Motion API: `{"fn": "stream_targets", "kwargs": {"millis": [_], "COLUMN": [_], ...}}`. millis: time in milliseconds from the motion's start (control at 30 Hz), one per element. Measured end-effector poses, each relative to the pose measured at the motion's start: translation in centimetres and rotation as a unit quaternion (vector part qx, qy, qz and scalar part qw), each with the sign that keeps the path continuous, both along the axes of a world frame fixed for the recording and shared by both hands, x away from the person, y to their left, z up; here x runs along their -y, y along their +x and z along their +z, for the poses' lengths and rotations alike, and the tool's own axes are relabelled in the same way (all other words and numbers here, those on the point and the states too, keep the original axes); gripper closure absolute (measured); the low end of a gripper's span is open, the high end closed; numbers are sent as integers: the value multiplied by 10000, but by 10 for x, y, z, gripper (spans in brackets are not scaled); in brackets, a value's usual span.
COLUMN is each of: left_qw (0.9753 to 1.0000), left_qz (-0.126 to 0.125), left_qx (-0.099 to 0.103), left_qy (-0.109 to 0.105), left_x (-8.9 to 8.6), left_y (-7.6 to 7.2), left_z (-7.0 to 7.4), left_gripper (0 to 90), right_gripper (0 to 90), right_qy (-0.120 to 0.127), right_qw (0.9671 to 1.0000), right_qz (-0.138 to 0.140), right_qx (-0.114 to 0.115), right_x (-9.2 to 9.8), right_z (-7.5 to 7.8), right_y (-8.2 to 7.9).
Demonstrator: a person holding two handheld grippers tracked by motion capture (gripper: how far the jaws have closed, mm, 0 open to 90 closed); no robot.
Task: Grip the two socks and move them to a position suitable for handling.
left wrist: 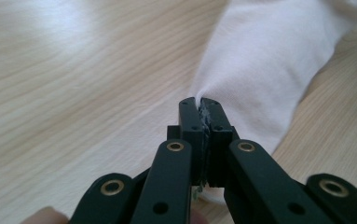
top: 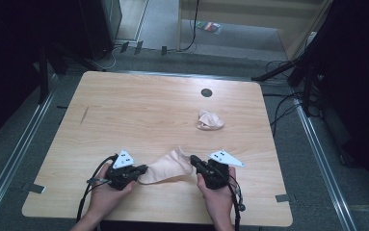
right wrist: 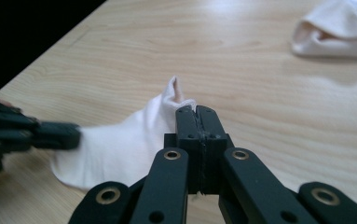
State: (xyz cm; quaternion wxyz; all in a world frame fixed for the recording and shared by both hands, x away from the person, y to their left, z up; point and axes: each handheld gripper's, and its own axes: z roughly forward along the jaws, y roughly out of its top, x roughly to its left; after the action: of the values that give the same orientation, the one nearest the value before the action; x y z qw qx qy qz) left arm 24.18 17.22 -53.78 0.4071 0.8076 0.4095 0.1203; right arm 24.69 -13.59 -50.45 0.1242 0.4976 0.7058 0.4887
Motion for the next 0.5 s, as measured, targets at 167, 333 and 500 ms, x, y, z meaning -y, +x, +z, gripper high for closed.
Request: {"fn": "stream_targets", "kwargs": {"millis": [167, 333, 500], "left_qw": [9997, 9975, 9981], "left_qz": [-91, -159, -449], "left_qx": [114, 282, 229], "left_qy": [181, 624, 356], "left_x": [-11, -11, -7], "left_y": [2, 0, -1], "left_z": [4, 3, -4], "left_gripper": [900, 900, 894], "right_gripper": [900, 900, 900], "right_qy": [-170, -284, -451], "right_qw": [9995, 9989, 9975], "right_qz": [9, -59, -226], "right_qx": [-258, -362, -497], "right_x": [2, 0, 0], "right_z": [-12, -16, -24], "right_y": [-4, -6, -11]}}
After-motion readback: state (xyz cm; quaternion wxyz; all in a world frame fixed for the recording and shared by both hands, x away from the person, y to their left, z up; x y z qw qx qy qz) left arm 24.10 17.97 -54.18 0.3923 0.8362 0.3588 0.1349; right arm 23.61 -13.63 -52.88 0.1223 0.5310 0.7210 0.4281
